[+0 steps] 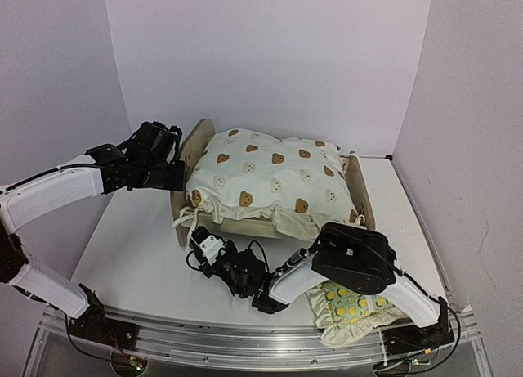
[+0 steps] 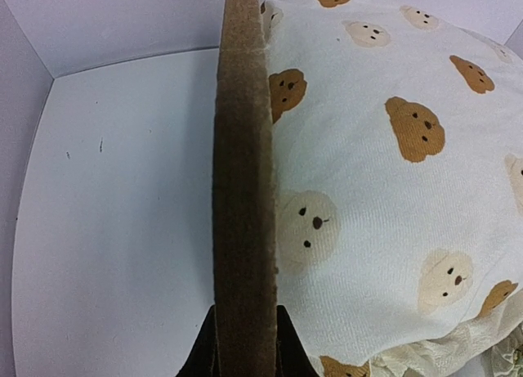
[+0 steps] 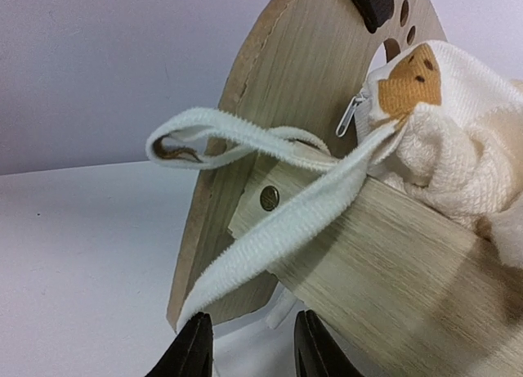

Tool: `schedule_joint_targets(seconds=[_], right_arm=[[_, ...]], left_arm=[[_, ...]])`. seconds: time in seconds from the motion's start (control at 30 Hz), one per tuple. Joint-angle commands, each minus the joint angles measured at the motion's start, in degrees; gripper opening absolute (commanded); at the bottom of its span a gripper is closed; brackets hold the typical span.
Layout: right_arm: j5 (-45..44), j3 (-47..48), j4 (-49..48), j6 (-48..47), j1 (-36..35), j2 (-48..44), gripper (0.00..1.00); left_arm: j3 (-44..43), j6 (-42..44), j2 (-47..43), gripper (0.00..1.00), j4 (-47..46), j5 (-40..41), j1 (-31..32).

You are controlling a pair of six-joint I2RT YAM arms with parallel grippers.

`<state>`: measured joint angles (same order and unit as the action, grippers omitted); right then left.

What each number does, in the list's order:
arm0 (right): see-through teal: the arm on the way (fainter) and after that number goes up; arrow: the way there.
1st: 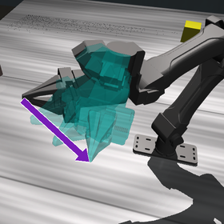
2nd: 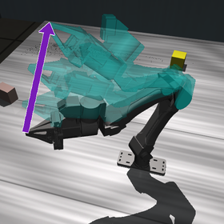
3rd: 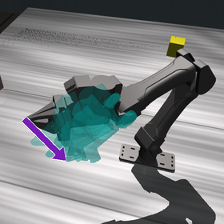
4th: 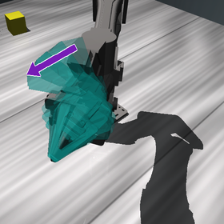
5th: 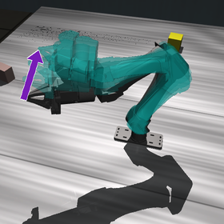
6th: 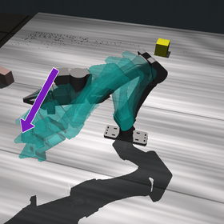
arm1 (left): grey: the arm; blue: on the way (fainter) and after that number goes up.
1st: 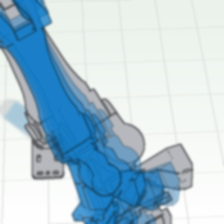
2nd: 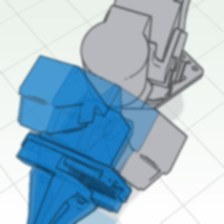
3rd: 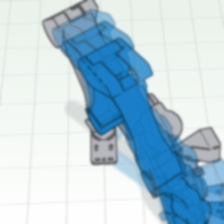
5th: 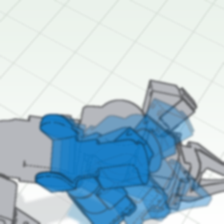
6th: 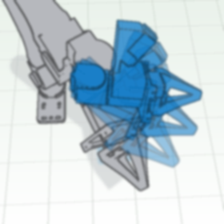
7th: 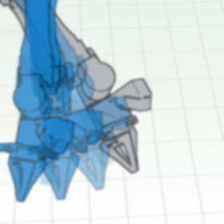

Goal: Set up the pet bed

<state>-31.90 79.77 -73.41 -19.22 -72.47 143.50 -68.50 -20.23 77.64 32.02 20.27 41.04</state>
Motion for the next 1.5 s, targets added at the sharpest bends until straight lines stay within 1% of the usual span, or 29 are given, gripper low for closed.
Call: schedule_joint_targets(seconds=[0.0,0.27,0.6,0.87,1.0,1.1,1.2,1.27,1.37,1.47], right_arm=[[-4.73,3.11,-2.0,-2.81,0.05,3.11,0.35],[-4.1,4.76,-1.99,-2.45,0.0,4.67,0.35],[-4.61,11.17,-1.97,-6.94,0.05,8.14,0.35],[-11.68,16.56,-2.0,-11.74,0.12,10.78,0.35],[-13.26,16.85,-2.0,-12.75,0.31,10.91,0.35],[-13.44,16.14,-1.99,-12.67,0.31,10.8,0.39],[-13.29,14.3,-1.96,-10.38,0.31,10.14,0.49],[-12.99,14.04,-2.0,-9.78,0.31,10.16,0.53],[-11.27,14.76,-2.0,-9.53,0.52,10.77,0.56],[-10.75,16.32,-2.0,-9.89,0.98,11.91,0.57]], left_arm=[[-9.03,2.91,-1.68,0.0,-4.85,-5.63,1.15],[-12.46,2.48,-0.84,0.0,-3.55,-7.16,1.15],[-12.83,2.12,-1.56,0.0,-3.2,-8.41,1.2],[-12.92,2.1,-2.07,0.0,-3.24,-9.01,1.21],[-13.44,2.04,-1.77,0.0,-3.18,-9.33,1.24],[-14.28,2.03,-1.57,0.0,-3.07,-9.25,1.28],[-15.86,2.26,-0.92,0.0,-2.64,-9.1,1.24],[-16.63,2.3,-0.77,0.0,-2.44,-9.21,1.24],[-17.03,2.22,-0.78,0.0,-2.41,-9.65,1.24],[-17.16,2.12,-0.8,0.0,-2.37,-9.93,1.23]])
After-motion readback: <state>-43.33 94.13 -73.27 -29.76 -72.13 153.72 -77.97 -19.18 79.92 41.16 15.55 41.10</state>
